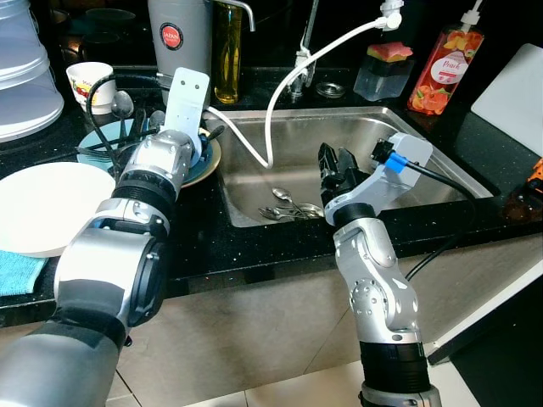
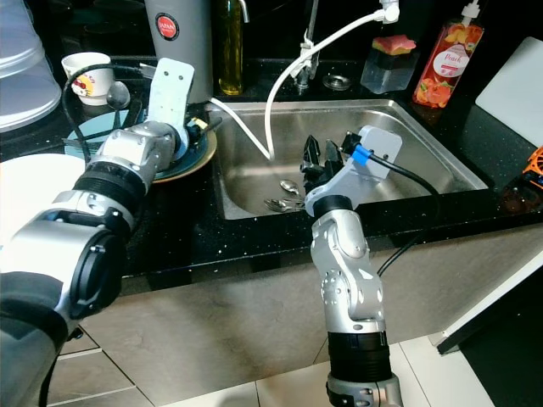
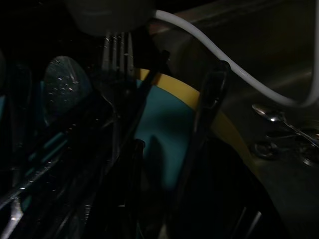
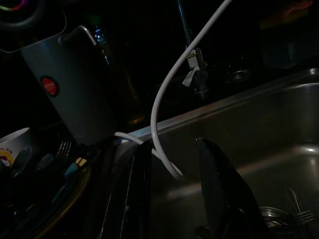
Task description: Kitchen organization
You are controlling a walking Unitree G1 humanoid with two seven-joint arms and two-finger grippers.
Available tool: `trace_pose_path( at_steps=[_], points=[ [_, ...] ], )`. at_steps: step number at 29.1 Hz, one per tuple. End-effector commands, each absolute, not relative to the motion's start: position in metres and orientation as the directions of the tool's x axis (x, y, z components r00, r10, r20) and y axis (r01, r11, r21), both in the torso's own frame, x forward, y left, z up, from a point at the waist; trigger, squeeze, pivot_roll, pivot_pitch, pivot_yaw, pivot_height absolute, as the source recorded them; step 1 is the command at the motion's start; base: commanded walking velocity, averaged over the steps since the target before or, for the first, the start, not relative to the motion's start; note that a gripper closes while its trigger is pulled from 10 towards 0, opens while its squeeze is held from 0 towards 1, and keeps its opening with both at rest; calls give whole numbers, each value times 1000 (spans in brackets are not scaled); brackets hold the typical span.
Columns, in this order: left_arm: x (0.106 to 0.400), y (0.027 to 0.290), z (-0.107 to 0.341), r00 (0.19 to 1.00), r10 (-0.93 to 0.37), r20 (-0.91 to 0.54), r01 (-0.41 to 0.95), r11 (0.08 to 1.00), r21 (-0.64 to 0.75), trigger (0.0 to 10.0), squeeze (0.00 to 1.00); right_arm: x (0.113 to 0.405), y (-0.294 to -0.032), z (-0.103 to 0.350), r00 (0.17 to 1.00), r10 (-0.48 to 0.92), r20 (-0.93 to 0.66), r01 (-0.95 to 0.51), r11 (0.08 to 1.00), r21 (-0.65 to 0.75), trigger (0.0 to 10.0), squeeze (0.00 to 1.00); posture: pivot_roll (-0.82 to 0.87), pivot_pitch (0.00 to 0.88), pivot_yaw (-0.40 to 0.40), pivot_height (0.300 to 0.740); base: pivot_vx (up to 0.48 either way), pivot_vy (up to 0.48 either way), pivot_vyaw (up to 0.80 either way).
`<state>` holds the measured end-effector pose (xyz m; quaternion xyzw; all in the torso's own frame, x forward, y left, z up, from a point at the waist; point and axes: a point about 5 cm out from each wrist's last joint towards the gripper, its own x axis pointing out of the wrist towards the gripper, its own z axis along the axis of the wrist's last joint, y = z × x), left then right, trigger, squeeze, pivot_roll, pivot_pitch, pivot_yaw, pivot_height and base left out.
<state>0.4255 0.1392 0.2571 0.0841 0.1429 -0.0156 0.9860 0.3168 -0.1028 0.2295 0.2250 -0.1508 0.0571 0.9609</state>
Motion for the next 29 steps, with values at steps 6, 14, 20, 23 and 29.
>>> trace_pose_path(
  at_steps=[6, 14, 20, 23, 29],
  points=[
    [424, 135, 252, 948, -28, -316, 82, 984, 158, 9804, 0, 318, -99, 234, 946, 49, 320, -191, 883, 429, 10000, 0, 205, 5, -77, 740, 0, 0, 0],
    [420, 139, 229, 911, -23, -412, 101, 981, 168, 2627, 0, 318, -98, 234, 946, 50, 320, -192, 883, 429, 10000, 0, 204, 7, -77, 740, 0, 0, 0],
    [422, 141, 234, 925, -2, -381, 82, 978, 194, 0, 0, 317, -99, 233, 947, 50, 318, -190, 883, 429, 10000, 0, 204, 7, -79, 740, 0, 0, 0],
    [423, 141, 239, 935, 7, -355, 65, 979, 191, 0, 0, 317, -99, 233, 947, 50, 318, -191, 883, 428, 10000, 0, 204, 7, -79, 740, 0, 0, 0],
    [426, 130, 293, 998, -52, -29, 57, 975, 215, 10000, 0, 318, -98, 233, 946, 53, 319, -194, 882, 429, 10000, 0, 205, 7, -81, 740, 0, 0, 0]
  ],
)
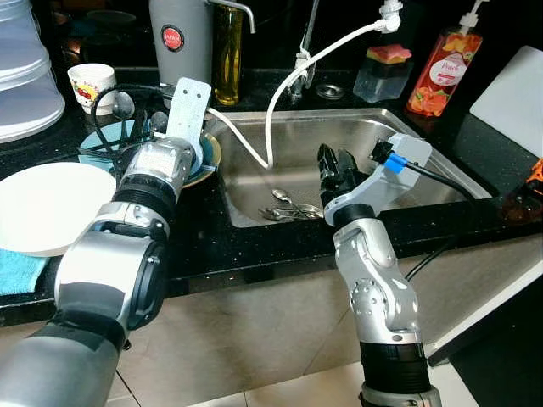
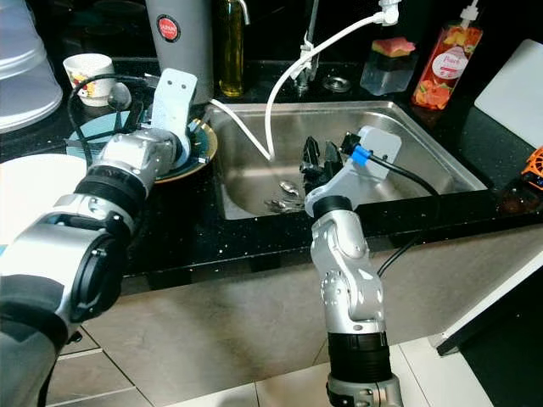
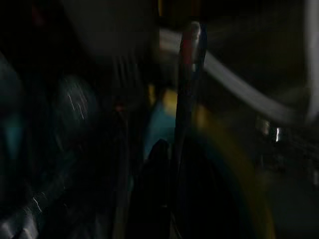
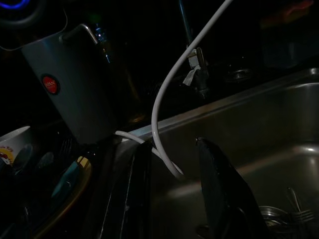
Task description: Kitchen organization
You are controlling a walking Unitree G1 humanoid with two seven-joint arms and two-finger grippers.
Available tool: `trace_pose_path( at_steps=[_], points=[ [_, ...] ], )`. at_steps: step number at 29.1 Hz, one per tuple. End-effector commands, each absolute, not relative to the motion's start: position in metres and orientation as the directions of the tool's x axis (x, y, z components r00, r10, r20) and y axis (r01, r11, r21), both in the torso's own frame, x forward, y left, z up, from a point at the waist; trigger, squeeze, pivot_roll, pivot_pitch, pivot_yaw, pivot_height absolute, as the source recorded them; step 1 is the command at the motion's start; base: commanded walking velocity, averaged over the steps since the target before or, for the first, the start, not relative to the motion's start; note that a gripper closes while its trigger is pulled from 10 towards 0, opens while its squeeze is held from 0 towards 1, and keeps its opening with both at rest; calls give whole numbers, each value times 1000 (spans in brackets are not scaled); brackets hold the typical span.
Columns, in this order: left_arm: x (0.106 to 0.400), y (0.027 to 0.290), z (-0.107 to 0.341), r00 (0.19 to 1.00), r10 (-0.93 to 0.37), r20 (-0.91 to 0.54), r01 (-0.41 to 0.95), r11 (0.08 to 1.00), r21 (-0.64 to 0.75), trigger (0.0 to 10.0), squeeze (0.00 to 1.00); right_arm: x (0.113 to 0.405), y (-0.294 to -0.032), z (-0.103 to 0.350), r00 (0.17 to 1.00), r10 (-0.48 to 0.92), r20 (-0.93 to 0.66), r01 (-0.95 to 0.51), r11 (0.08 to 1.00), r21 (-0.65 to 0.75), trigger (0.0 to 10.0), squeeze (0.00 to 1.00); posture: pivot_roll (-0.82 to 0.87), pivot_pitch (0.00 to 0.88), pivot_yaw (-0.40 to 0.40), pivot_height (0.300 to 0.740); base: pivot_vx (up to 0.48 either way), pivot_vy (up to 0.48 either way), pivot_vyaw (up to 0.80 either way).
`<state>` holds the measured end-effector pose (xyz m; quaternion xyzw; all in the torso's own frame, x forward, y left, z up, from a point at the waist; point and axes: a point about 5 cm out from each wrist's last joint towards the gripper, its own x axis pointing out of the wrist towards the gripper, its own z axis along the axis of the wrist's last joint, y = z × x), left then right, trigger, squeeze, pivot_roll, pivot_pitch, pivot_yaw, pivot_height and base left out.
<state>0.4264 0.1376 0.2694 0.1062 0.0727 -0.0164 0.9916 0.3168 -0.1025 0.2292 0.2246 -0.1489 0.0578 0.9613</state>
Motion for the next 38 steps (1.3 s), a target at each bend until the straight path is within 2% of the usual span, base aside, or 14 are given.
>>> trace_pose_path(
  at_steps=[1, 3, 5, 9, 10, 13, 15, 19, 21, 26, 33, 38],
  points=[
    [425, 128, 301, 998, -65, 17, 60, 974, 218, 10000, 0, 318, -98, 234, 946, 54, 319, -195, 882, 428, 10000, 0, 205, 7, -81, 740, 0, 0, 0],
    [425, 127, 305, 996, -72, 45, 60, 973, 223, 10000, 0, 318, -98, 234, 946, 54, 319, -195, 883, 428, 10000, 0, 207, 6, -82, 740, 0, 0, 0],
    [421, 119, 321, 984, -136, 119, 105, 967, 233, 10000, 0, 318, -98, 234, 946, 56, 320, -196, 883, 427, 10000, 0, 210, 4, -81, 740, 0, 0, 0],
    [418, 110, 319, 971, -219, 94, 177, 926, 335, 10000, 0, 318, -98, 234, 945, 56, 322, -197, 883, 426, 10000, 0, 213, 2, -82, 740, 0, 0, 0],
    [415, 100, 309, 944, -326, 39, 273, 845, 460, 10000, 0, 319, -99, 235, 945, 56, 323, -198, 883, 425, 10000, 0, 218, 0, -83, 740, 0, 0, 0],
    [406, 91, 294, 883, -469, 6, 386, 735, 557, 10000, 0, 319, -99, 234, 945, 55, 323, -197, 884, 424, 10000, 0, 220, 0, -80, 740, 0, 0, 0],
    [401, 90, 286, 873, -487, 13, 376, 692, 616, 10000, 0, 318, -99, 234, 944, 55, 324, -197, 885, 422, 10000, 0, 216, 0, -78, 740, 0, 0, 0],
    [385, 82, 277, 837, -543, 66, 415, 710, 569, 10000, 0, 317, -101, 234, 945, 51, 324, -193, 885, 423, 10000, 0, 214, 0, -84, 740, 0, 0, 0],
    [367, 72, 258, 797, -602, 55, 485, 691, 537, 10000, 0, 317, -101, 233, 946, 54, 320, -193, 886, 421, 10000, 0, 213, 0, -89, 740, 0, 0, 0],
    [356, 60, 248, 763, -646, 20, 537, 650, 537, 10000, 0, 317, -100, 233, 946, 62, 319, -199, 887, 417, 10000, 0, 205, 0, -87, 740, 0, 0, 0],
    [360, 62, 254, 793, -609, 33, 507, 688, 520, 10000, 0, 316, -100, 232, 949, 62, 310, -195, 887, 419, 10000, 0, 206, 12, -90, 740, 0, 0, 0],
    [369, 63, 250, 797, -604, -17, 521, 672, 526, 10000, 0, 317, -98, 232, 949, 68, 309, -200, 885, 420, 10000, 0, 211, 20, -94, 740, 0, 0, 0]
  ],
)
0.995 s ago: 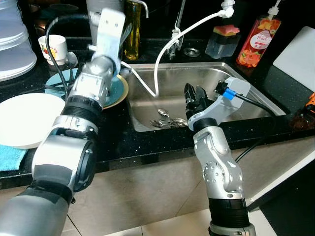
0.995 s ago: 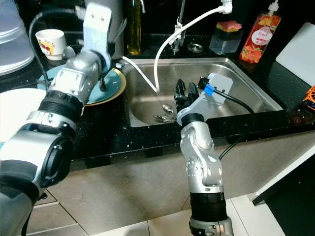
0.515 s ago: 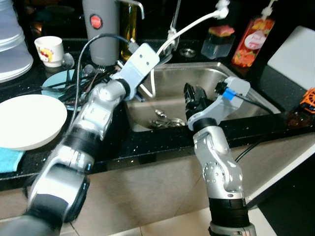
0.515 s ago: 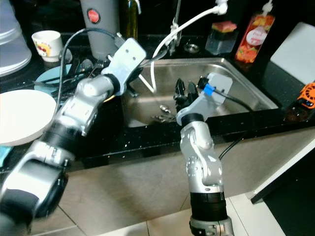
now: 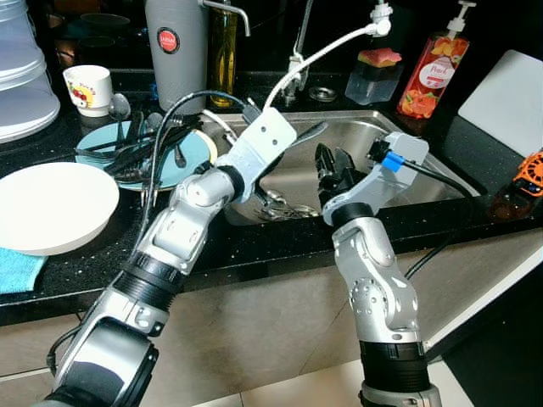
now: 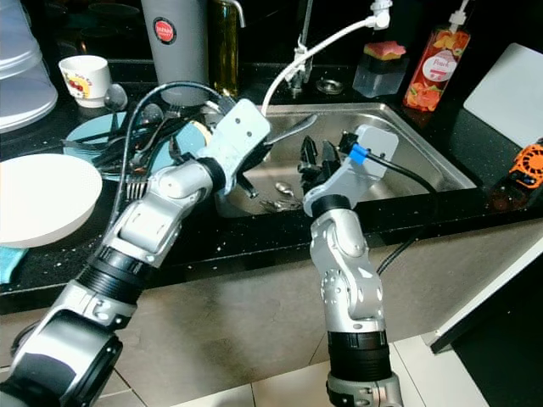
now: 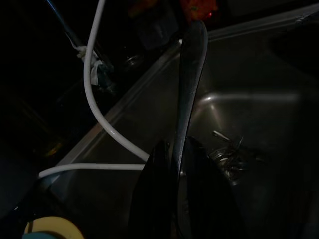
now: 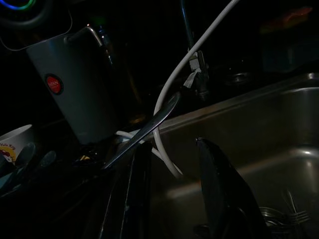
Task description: Kitchen organization
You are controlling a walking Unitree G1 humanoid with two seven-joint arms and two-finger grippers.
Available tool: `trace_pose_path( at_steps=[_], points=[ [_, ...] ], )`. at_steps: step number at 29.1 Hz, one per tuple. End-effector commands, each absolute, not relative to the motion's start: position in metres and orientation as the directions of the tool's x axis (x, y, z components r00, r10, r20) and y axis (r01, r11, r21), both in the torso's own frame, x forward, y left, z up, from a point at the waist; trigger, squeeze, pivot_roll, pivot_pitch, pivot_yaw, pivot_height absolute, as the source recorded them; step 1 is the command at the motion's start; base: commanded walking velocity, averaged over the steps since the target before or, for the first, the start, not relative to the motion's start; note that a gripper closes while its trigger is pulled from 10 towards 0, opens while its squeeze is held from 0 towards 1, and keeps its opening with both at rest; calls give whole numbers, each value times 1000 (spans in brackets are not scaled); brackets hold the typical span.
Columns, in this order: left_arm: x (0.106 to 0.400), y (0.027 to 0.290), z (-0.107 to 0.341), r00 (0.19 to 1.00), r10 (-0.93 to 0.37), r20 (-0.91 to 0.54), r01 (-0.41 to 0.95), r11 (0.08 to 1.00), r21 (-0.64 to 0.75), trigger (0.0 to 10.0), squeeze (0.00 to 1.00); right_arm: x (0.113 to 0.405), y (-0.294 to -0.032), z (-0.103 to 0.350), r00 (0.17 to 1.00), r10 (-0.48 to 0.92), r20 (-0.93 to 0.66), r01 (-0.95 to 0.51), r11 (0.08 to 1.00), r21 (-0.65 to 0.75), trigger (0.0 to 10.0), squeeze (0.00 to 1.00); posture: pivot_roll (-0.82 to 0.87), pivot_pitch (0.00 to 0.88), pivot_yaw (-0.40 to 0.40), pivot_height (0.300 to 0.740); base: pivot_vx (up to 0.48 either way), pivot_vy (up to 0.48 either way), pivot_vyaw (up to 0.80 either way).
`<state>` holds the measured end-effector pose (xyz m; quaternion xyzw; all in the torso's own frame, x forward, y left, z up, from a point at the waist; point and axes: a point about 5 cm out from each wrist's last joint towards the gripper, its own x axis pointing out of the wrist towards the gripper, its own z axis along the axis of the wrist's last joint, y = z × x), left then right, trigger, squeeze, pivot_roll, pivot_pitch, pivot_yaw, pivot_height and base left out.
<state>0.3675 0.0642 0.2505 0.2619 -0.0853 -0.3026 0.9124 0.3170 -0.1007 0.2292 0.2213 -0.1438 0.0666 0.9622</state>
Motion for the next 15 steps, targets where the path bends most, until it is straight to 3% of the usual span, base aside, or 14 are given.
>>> trace_pose_path(
  at_steps=[1, 2, 3, 4, 5, 8, 12, 13, 15],
  points=[
    [371, 61, 251, 787, -617, -17, 534, 666, 521, 10000, 286, 317, -98, 233, 948, 68, 310, -201, 885, 420, 10000, 0, 210, 19, -93, 740, 0, 0, 0],
    [371, 61, 251, 787, -617, -17, 534, 666, 521, 10000, 286, 317, -98, 233, 948, 68, 310, -201, 885, 420, 10000, 0, 210, 19, -93, 740, 0, 0, 0],
    [373, 56, 254, 762, -647, 1, 556, 656, 511, 10000, 922, 317, -99, 233, 948, 66, 312, -200, 885, 420, 10000, 0, 203, 17, -85, 740, 0, 0, 0],
    [373, 56, 254, 762, -647, 1, 556, 656, 511, 10000, 922, 317, -99, 233, 948, 66, 312, -200, 885, 420, 10000, 0, 203, 17, -85, 740, 0, 0, 0],
    [375, 55, 254, 753, -659, 0, 577, 660, 481, 10000, 1000, 317, -99, 233, 948, 63, 313, -198, 886, 420, 10000, 0, 203, 17, -85, 740, 0, 0, 0],
    [376, 55, 254, 755, -656, -5, 583, 667, 464, 10000, 1000, 317, -100, 233, 948, 60, 312, -195, 886, 421, 10000, 0, 205, 16, -84, 740, 0, 0, 0],
    [373, 55, 269, 731, -675, 101, 560, 677, 477, 10000, 1000, 317, -99, 232, 949, 60, 310, -194, 885, 423, 10000, 0, 210, 12, -89, 740, 0, 0, 0],
    [373, 56, 275, 730, -668, 142, 546, 696, 467, 10000, 8, 317, -99, 232, 948, 62, 311, -197, 884, 423, 10000, 0, 209, 11, -90, 740, 0, 0, 0],
    [374, 58, 286, 736, -641, 217, 509, 736, 447, 10000, 0, 318, -97, 234, 946, 67, 316, -204, 883, 422, 10000, 0, 211, 8, -93, 740, 0, 0, 0]
  ],
)
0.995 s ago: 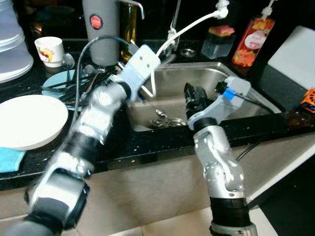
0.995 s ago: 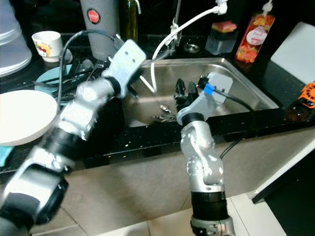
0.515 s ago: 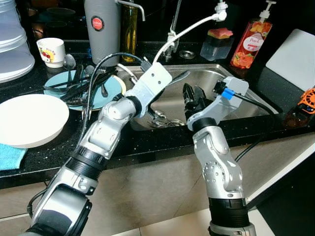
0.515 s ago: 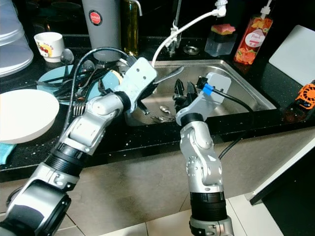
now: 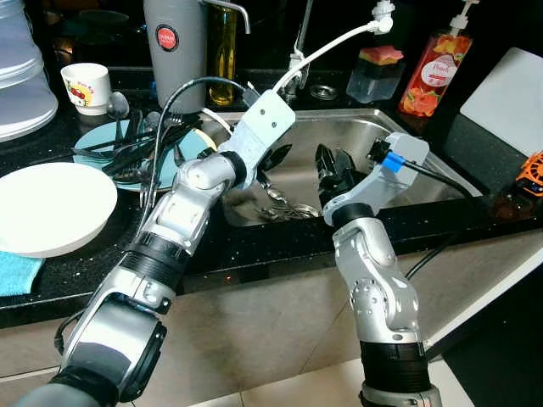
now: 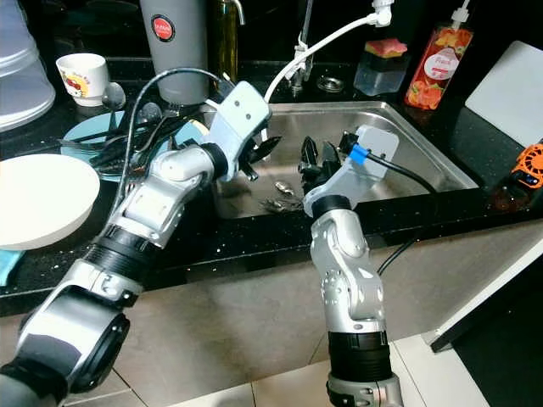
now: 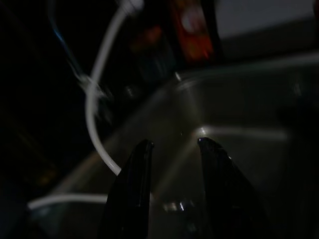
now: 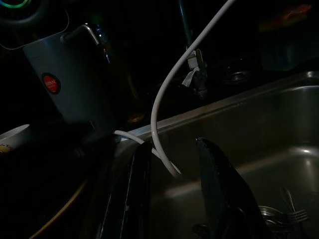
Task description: Kitchen organization
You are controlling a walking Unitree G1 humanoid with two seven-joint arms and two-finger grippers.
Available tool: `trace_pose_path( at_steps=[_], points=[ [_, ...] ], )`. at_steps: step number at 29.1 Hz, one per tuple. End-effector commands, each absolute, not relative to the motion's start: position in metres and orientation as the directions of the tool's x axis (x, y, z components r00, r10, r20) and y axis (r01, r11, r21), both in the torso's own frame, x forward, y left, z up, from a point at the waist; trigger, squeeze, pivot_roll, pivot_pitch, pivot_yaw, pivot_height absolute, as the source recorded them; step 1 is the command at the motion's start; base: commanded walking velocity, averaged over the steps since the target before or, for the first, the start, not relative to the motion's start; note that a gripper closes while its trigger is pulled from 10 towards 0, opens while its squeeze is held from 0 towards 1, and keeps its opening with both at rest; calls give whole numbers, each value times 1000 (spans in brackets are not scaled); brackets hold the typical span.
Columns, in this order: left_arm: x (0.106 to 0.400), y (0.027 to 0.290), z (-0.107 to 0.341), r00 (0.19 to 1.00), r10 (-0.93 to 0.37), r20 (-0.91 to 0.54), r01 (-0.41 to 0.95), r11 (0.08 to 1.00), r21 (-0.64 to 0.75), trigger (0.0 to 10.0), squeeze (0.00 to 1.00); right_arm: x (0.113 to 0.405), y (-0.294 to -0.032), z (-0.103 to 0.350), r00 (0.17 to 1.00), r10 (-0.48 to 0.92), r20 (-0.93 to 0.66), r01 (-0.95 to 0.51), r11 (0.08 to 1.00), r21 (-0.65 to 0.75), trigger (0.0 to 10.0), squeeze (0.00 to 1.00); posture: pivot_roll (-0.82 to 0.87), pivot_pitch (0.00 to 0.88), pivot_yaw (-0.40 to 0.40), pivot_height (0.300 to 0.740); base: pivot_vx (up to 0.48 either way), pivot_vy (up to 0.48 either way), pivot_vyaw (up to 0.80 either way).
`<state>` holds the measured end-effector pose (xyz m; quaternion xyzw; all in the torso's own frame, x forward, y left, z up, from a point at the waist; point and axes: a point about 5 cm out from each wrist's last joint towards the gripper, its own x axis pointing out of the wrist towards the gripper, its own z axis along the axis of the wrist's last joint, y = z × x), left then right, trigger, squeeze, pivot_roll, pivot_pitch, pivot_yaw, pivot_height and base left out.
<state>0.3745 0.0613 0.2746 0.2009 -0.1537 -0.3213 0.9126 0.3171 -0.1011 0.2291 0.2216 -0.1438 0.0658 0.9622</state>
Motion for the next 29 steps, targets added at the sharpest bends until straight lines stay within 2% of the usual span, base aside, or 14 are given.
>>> trace_pose_path(
  at_steps=[1, 10, 13, 15, 17, 21, 25, 29],
  points=[
    [376, 60, 290, 741, -626, 243, 493, 753, 436, 10000, 0, 318, -97, 234, 946, 68, 317, -205, 883, 421, 10000, 0, 213, 5, -94, 740, 0, 0, 0],
    [368, 66, 319, 737, -582, 345, 436, 798, 416, 10000, 0, 318, -98, 235, 945, 66, 322, -204, 885, 418, 10000, 0, 215, 11, -93, 740, 0, 0, 0],
    [352, 77, 331, 744, -500, 443, 350, 857, 379, 10000, 0, 315, -99, 231, 947, 69, 312, -200, 890, 409, 10000, 0, 219, 22, -96, 740, 0, 0, 0],
    [345, 80, 332, 731, -493, 472, 315, 857, 408, 10000, 0, 314, -99, 230, 948, 71, 310, -200, 892, 405, 10000, 0, 220, 27, -97, 740, 0, 0, 0],
    [331, 83, 330, 699, -513, 498, 354, 854, 383, 10000, 0, 313, -99, 229, 948, 77, 308, -202, 896, 396, 10000, 0, 227, 33, -97, 740, 0, 0, 0],
    [320, 84, 326, 689, -509, 516, 393, 860, 325, 10000, 0, 311, -100, 226, 949, 85, 305, -202, 903, 379, 10000, 0, 233, 37, -97, 740, 0, 0, 0],
    [296, 71, 308, 707, -503, 497, 430, 864, 263, 10000, 0, 299, -104, 213, 955, 104, 277, -196, 925, 326, 10000, 0, 233, 44, -93, 740, 0, 0, 0],
    [285, 62, 292, 698, -544, 465, 461, 839, 289, 10000, 0, 290, -108, 203, 963, 106, 247, -181, 935, 305, 10000, 0, 216, 44, -86, 740, 0, 0, 0]
  ],
)
